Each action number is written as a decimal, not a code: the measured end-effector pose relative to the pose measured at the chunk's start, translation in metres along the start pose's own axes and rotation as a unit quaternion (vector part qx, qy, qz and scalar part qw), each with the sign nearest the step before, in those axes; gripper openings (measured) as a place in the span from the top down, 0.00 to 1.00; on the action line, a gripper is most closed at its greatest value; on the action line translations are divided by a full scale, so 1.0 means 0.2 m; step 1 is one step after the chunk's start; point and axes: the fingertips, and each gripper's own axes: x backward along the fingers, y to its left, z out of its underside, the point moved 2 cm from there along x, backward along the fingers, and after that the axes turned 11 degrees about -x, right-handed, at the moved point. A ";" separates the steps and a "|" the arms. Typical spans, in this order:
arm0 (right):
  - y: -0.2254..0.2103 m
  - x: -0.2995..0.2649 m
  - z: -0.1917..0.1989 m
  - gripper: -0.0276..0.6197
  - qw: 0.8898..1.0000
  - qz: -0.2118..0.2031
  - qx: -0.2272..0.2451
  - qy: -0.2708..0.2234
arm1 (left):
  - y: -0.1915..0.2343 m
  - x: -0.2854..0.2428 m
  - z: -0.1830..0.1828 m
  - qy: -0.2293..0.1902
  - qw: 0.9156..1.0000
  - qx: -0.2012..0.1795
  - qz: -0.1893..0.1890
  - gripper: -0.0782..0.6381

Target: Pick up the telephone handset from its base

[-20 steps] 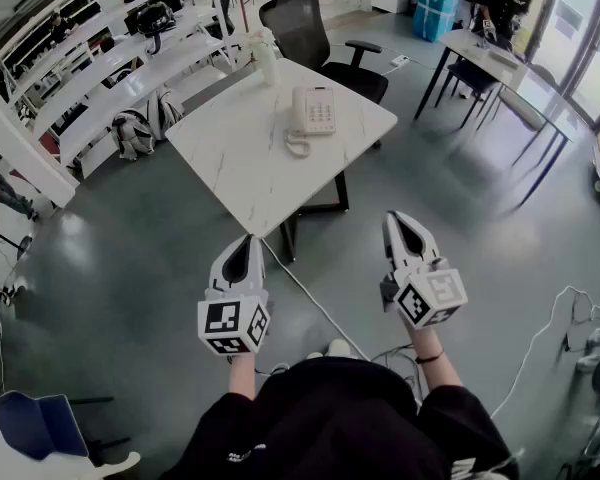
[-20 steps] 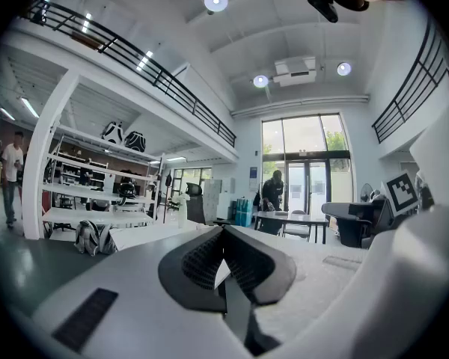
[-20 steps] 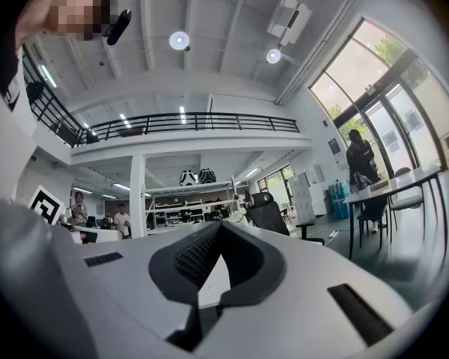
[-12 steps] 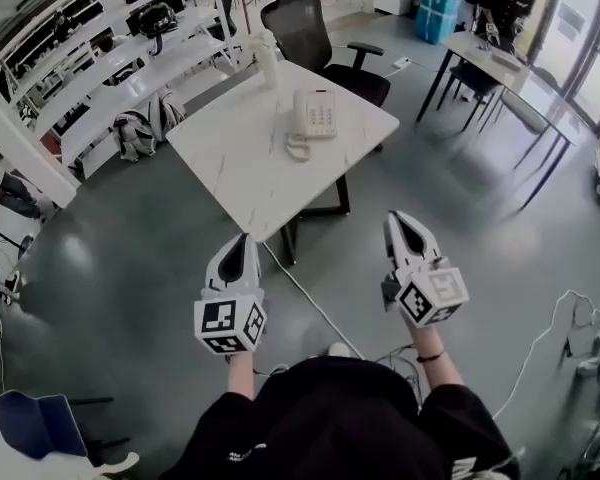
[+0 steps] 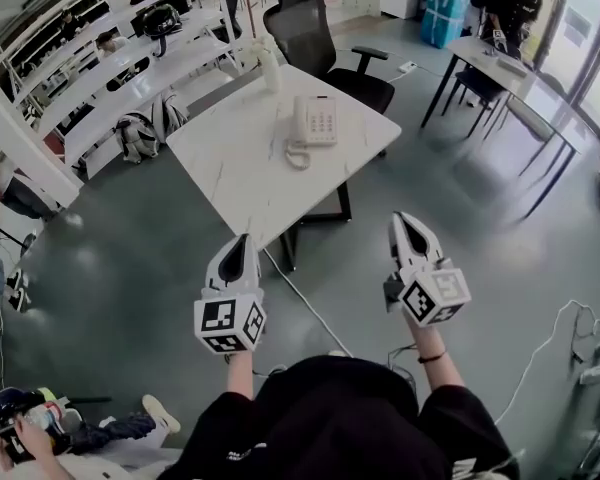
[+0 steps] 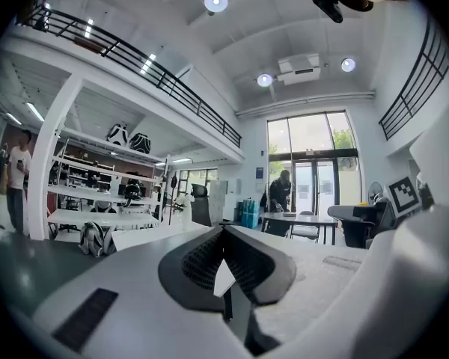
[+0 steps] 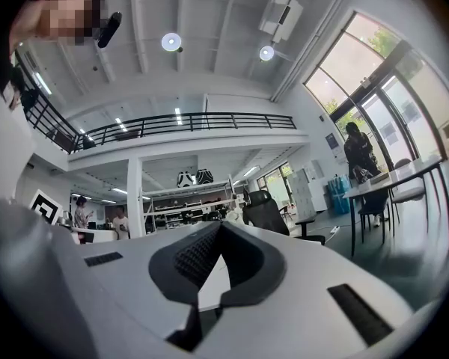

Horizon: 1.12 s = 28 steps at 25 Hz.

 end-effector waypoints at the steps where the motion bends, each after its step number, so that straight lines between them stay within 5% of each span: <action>1: -0.02 -0.01 0.00 0.97 1.000 -0.002 0.000 0.003 | -0.01 -0.02 0.00 0.001 1.000 0.000 0.000 0.89; 28: -0.39 -0.40 0.02 0.97 0.999 -0.011 -0.017 0.028 | -0.13 -0.51 0.13 0.030 0.999 0.011 0.007 0.89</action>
